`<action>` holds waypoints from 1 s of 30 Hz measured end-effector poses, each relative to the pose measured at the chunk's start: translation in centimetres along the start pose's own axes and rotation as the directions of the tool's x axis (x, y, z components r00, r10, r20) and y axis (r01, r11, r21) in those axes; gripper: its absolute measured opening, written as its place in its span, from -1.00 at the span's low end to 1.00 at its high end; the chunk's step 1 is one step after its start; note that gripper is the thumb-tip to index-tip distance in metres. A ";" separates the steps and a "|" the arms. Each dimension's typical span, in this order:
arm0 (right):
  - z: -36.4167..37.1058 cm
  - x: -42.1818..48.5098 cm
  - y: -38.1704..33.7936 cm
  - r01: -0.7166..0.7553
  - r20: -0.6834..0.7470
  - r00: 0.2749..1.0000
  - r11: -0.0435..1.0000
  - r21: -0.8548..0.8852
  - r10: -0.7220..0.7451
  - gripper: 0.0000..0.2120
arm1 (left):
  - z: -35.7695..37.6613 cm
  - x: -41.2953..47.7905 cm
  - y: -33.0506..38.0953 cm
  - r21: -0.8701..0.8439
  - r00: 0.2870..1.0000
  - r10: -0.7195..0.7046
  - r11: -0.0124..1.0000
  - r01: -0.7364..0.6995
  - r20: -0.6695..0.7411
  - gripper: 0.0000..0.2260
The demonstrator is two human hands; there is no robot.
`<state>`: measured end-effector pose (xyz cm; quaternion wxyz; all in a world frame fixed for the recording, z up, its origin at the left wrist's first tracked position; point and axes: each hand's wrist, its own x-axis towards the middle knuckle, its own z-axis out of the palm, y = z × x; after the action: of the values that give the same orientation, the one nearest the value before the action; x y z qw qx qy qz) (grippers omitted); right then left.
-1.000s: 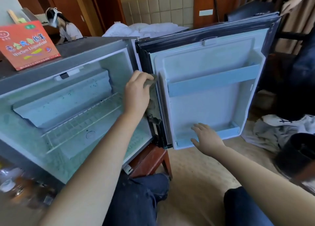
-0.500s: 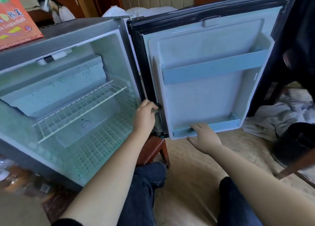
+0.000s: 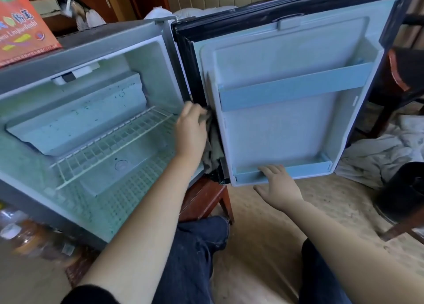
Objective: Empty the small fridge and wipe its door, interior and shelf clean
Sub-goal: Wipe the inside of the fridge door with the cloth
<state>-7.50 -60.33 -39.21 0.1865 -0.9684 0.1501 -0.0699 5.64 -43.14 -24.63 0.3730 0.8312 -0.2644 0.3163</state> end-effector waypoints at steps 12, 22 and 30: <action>-0.6 -0.1 -0.3 0.009 0.008 1.000 1.000 -0.019 -0.009 -0.44 | 0.2 -1.1 -0.5 -0.006 1.000 0.016 1.000 -0.016 -0.022 -0.88; 0.8 0.1 0.0 0.017 -0.078 0.997 0.999 -0.028 -0.019 -0.47 | 2.3 -1.5 -2.0 -0.053 0.988 0.060 0.996 -0.068 -0.143 -0.92; 1.7 1.1 0.9 0.048 -0.133 0.990 0.997 -0.062 -0.056 -0.52 | 7.2 -10.2 -6.1 0.015 0.993 -0.081 0.997 0.080 0.086 -0.86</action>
<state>-6.32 -60.88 -40.96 0.1455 -0.9701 0.1390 -0.1354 5.35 -43.19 -38.53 0.3689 0.8562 -0.2448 0.2664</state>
